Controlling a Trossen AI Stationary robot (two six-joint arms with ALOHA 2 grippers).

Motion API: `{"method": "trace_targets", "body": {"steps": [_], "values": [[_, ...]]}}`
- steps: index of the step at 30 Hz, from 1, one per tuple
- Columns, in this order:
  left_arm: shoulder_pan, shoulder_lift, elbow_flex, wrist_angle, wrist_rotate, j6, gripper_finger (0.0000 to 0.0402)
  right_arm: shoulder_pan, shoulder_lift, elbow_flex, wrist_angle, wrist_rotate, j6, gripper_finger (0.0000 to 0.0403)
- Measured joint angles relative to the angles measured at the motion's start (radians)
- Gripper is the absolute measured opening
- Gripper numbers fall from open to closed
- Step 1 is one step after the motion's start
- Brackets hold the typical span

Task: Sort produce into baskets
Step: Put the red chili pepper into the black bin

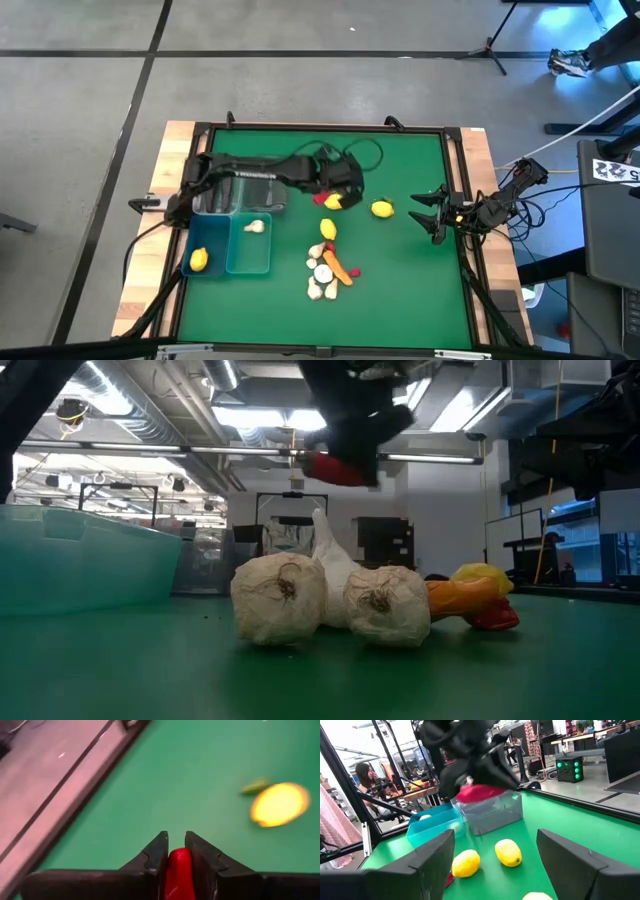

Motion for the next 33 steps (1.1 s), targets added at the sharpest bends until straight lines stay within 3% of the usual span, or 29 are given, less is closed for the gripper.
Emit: {"method": "trace_targets", "body": {"steps": [4, 9, 17, 21, 26, 33], "values": [[0.056, -0.067, -0.067, -0.046, -0.025, -0.022, 0.0061, 0.000, 0.000, 0.000, -0.001, 0.001, 0.000, 0.0280], [0.118, -0.200, -0.273, -0.037, -0.027, -0.104, 0.0068, 0.000, 0.000, 0.000, -0.002, 0.001, 0.000, 0.0280], [0.157, -0.498, -0.712, 0.138, -0.079, -0.336, 0.0063, 0.000, 0.000, 0.000, -0.003, 0.001, -0.003, 0.0280], [0.165, -0.590, -0.880, 0.289, -0.118, -0.414, 0.0067, 0.000, 0.000, 0.000, -0.003, 0.001, -0.003, 0.0280], [0.188, -0.605, -0.971, 0.376, -0.126, -0.447, 0.0068, 0.000, 0.000, 0.000, -0.002, 0.001, -0.001, 0.0280], [0.209, -0.599, -0.994, 0.345, -0.130, -0.438, 0.0077, 0.000, 0.000, 0.000, -0.001, 0.001, 0.001, 0.0280]]}}
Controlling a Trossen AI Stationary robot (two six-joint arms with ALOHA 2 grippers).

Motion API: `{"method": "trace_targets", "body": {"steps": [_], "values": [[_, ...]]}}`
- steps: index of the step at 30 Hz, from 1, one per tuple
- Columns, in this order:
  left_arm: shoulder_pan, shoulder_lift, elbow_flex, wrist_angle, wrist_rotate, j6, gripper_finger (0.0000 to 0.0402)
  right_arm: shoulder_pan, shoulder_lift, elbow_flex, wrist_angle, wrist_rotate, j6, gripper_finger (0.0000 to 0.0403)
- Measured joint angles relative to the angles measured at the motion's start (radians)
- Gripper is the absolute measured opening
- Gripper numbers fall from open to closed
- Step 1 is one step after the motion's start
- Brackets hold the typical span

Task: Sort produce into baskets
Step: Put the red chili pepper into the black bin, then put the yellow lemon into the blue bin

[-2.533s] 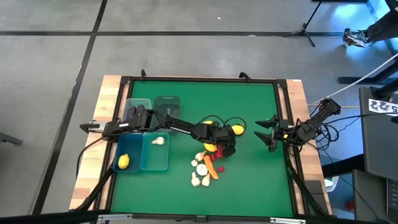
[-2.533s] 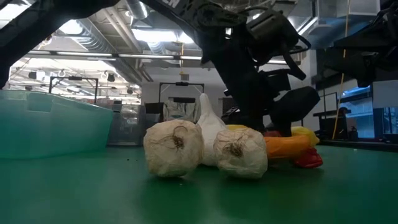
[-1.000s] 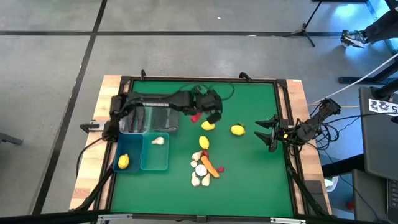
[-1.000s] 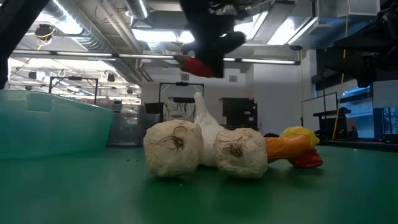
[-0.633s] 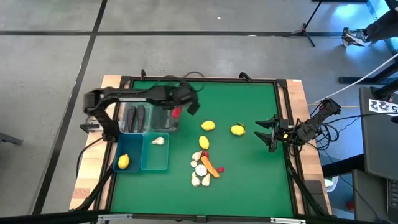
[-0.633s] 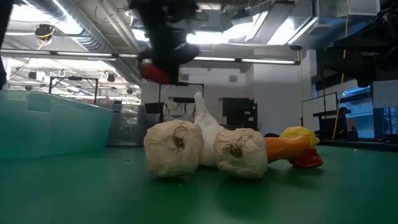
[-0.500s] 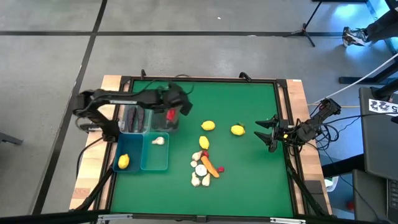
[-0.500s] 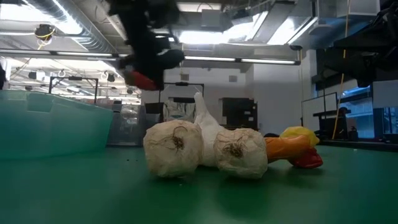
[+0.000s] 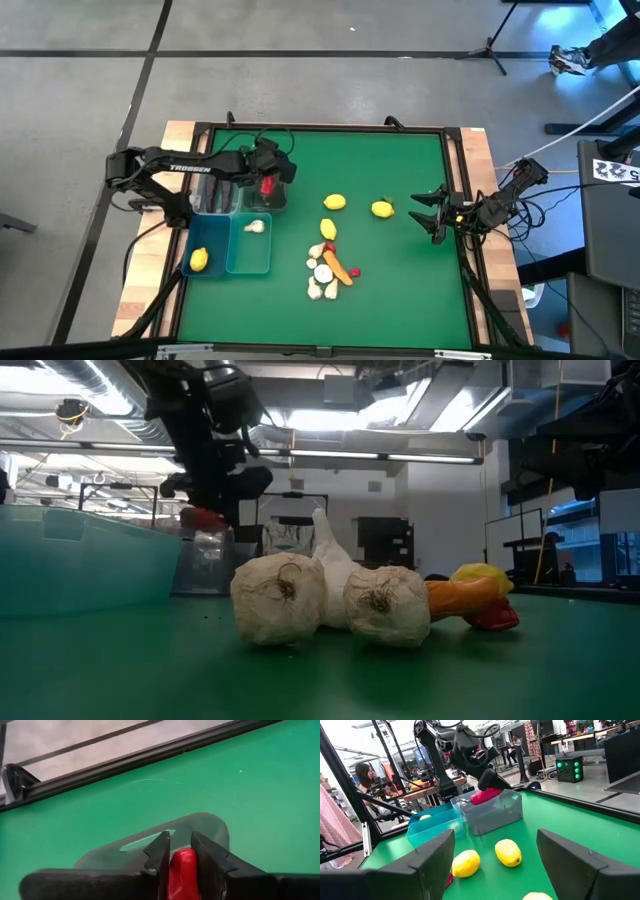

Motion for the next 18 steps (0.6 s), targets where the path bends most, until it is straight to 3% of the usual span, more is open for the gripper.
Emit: {"method": "trace_targets", "body": {"steps": [10, 18], "values": [[-0.008, 0.000, 0.000, 0.009, 0.000, 0.022, 0.0159, 0.000, 0.000, 0.000, 0.000, 0.000, 0.000, 0.0280], [-0.102, -0.036, 0.051, 0.177, 0.061, 0.307, 0.0184, 0.000, 0.000, 0.000, -0.002, 0.000, 0.000, 0.0280]]}}
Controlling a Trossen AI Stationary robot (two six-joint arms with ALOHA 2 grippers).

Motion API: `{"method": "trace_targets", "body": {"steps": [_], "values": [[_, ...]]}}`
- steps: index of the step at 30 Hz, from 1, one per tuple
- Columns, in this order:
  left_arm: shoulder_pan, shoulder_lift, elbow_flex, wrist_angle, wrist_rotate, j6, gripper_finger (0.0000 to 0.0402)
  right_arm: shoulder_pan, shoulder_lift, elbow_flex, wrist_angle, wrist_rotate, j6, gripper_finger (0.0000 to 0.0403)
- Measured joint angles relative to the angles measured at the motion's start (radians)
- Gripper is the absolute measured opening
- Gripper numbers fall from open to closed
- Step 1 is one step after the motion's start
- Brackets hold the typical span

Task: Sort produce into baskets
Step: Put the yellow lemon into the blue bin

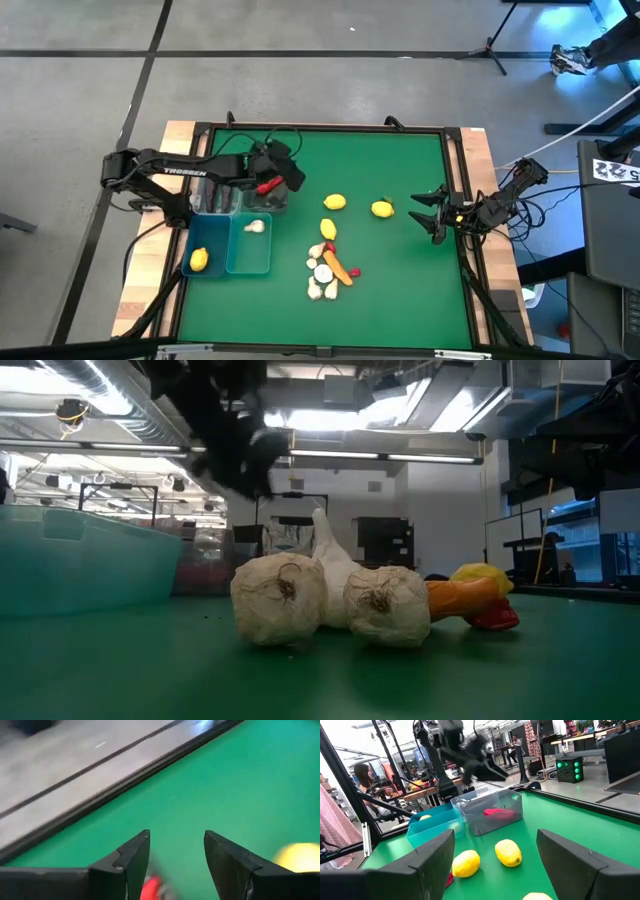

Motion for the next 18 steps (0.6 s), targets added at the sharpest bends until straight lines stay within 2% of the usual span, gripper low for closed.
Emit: {"method": "trace_targets", "body": {"steps": [6, 8, 14, 18], "values": [[-0.107, 0.009, 0.004, 0.241, 0.342, 0.155, 0.0178, 0.000, 0.000, 0.000, 0.000, 0.000, 0.000, 0.0280], [-0.150, 0.026, 0.004, 0.288, 0.414, 0.200, 0.0176, 0.000, 0.000, 0.000, 0.000, 0.000, 0.000, 0.0280], [-0.273, 0.102, 0.004, 0.432, 0.449, 0.314, 0.0172, 0.000, 0.000, 0.000, 0.001, 0.000, 0.000, 0.0280], [-0.317, 0.169, 0.004, 0.509, 0.461, 0.356, 0.0175, 0.000, 0.000, 0.000, 0.001, 0.000, 0.000, 0.0280]]}}
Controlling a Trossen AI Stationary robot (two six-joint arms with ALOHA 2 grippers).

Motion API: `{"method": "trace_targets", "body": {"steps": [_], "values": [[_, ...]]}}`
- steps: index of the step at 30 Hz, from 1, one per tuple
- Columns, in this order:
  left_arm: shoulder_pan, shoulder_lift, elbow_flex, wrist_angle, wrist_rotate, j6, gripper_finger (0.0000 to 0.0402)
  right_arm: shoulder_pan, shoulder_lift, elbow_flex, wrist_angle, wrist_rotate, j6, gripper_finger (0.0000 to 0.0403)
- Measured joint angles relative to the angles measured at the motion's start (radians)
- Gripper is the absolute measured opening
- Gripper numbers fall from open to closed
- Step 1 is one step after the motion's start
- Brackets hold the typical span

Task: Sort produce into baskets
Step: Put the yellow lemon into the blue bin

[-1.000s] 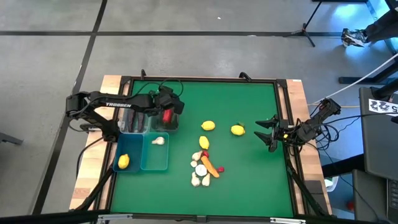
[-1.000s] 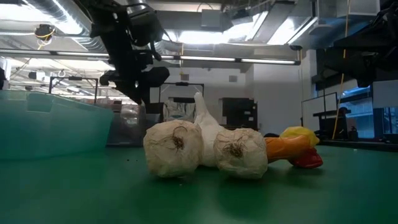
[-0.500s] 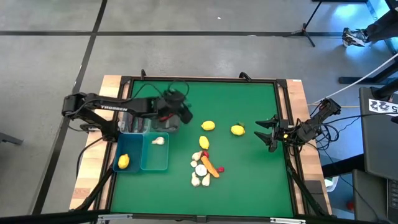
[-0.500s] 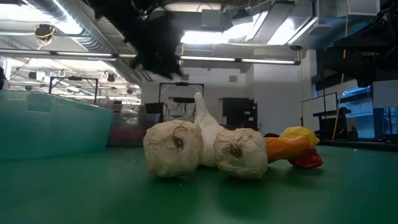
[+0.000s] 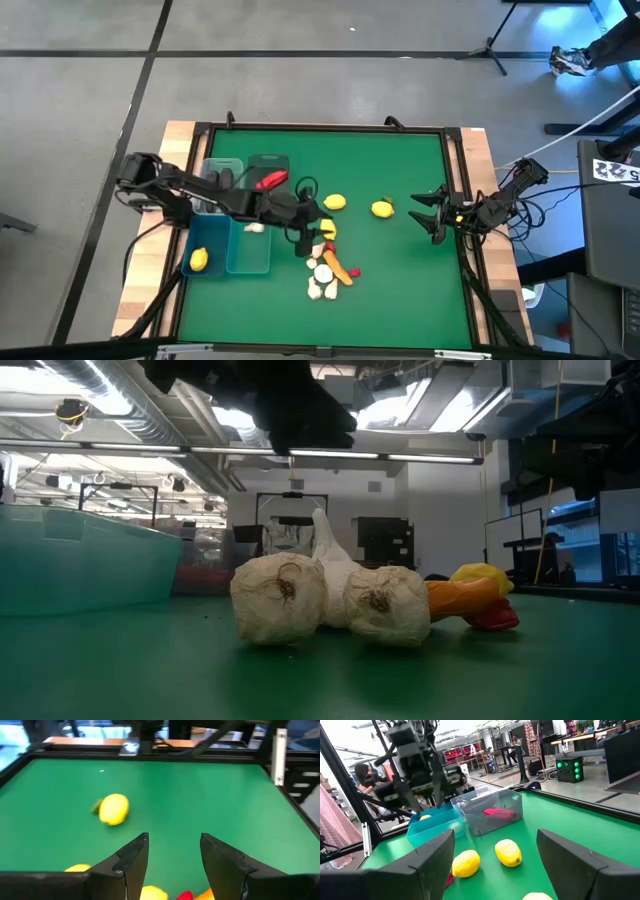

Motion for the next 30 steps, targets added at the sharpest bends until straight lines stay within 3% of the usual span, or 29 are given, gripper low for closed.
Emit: {"method": "trace_targets", "body": {"steps": [8, 21, 30], "values": [[-0.003, 0.092, 0.001, 0.018, 0.023, 0.034, 0.0186, 0.000, 0.000, 0.000, 0.000, 0.000, 0.000, 0.0280], [-0.009, 0.097, 0.087, 0.018, 0.026, 0.220, 0.0244, 0.000, 0.000, 0.000, -0.002, 0.000, 0.000, 0.0280], [0.084, 0.096, 0.118, 0.000, -0.214, 0.176, 0.0251, 0.000, 0.001, 0.000, -0.002, 0.000, 0.000, 0.0280]]}}
